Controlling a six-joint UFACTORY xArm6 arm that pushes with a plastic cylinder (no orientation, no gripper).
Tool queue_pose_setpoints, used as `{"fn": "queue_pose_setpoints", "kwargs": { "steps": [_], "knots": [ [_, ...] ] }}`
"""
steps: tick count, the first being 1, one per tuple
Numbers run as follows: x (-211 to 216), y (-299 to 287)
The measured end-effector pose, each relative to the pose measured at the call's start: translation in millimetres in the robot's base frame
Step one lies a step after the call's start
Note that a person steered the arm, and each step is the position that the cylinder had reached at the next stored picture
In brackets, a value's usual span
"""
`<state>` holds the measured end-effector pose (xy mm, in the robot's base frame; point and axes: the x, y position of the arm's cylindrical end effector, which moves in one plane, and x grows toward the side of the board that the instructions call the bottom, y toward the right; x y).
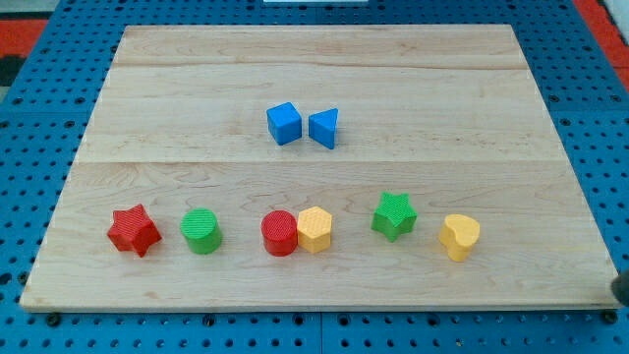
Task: Push red circle closer to the blue cube
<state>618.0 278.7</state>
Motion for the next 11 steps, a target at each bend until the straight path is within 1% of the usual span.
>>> {"fn": "queue_pose_setpoints", "kwargs": {
  "steps": [1, 2, 3, 4, 5, 7, 9, 10, 11],
  "knots": [
    [0, -102],
    [0, -222],
    [-33, -289],
    [-72, -317],
    [-63, -314],
    [-69, -349],
    [-143, -340],
    [-157, -340],
    [-157, -365]
  ]
}}
